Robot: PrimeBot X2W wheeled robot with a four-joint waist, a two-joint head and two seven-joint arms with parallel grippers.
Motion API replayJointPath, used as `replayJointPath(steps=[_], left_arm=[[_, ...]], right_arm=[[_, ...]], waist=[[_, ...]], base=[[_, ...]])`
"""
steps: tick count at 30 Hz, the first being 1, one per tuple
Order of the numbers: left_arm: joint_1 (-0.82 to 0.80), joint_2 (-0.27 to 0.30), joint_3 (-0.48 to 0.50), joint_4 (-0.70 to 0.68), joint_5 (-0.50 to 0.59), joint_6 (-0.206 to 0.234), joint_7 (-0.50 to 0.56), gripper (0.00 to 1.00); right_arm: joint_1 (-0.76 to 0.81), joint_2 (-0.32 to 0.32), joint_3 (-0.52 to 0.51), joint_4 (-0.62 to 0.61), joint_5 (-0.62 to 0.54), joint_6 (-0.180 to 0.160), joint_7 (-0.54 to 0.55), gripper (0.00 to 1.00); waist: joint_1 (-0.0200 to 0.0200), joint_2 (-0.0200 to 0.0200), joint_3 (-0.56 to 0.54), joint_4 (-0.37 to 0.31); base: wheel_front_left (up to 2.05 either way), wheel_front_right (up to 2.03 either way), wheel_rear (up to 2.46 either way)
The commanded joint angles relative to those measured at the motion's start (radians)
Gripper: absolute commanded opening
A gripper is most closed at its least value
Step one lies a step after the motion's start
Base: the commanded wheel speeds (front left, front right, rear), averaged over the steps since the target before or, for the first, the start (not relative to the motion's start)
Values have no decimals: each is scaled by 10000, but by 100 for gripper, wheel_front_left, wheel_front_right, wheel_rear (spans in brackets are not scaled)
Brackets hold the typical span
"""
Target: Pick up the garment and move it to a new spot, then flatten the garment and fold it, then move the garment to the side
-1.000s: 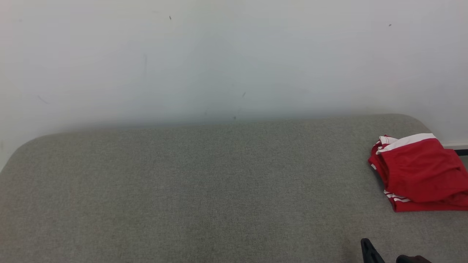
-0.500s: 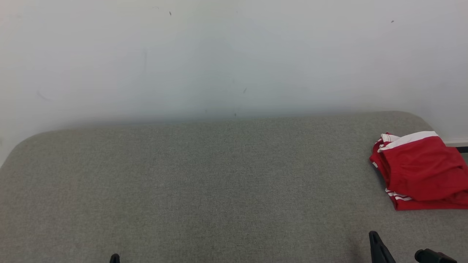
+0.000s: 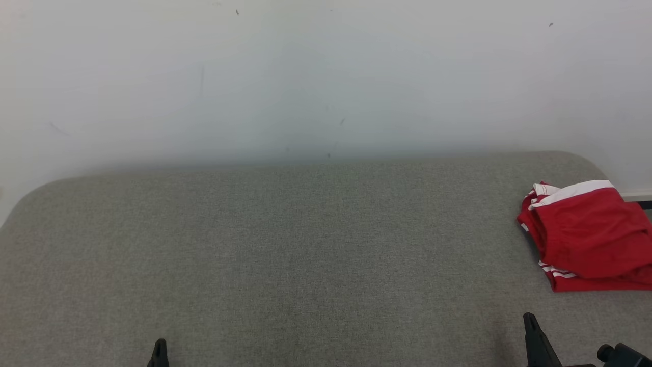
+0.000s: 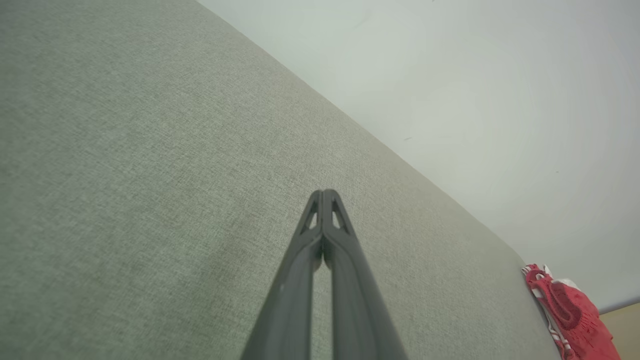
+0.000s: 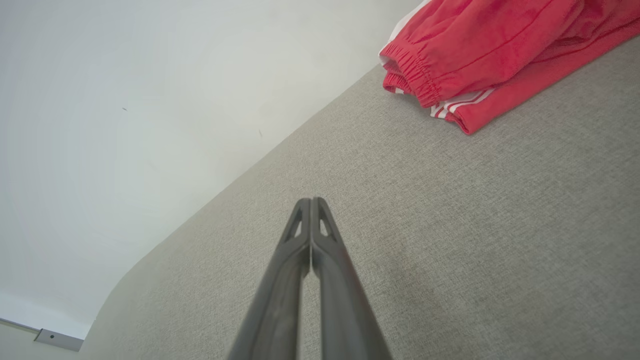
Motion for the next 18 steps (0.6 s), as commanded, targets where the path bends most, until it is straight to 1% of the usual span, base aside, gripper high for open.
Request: replayJointPath(steps=[1,9,18], left_arm=[[-355,14,-10,-121,-315,-60,69,0],[-630,4,-31,-103,-1518,-80,369,0],[-901,-5,-48,-85,-2626,-84,645,0]], right_arm=[[-237,-13,-61,-166,352,-5,53,0],[-366,-11,-194,-228,1625,-7,261,0],[-499,-10,-320,-289,2787,-8,453,0]], waist=[[-1,-1,12,3],[-1,-1,96,17],[-1,-1,179,32]], base=[[0,0,0],[0,0,0],[0,0,0]])
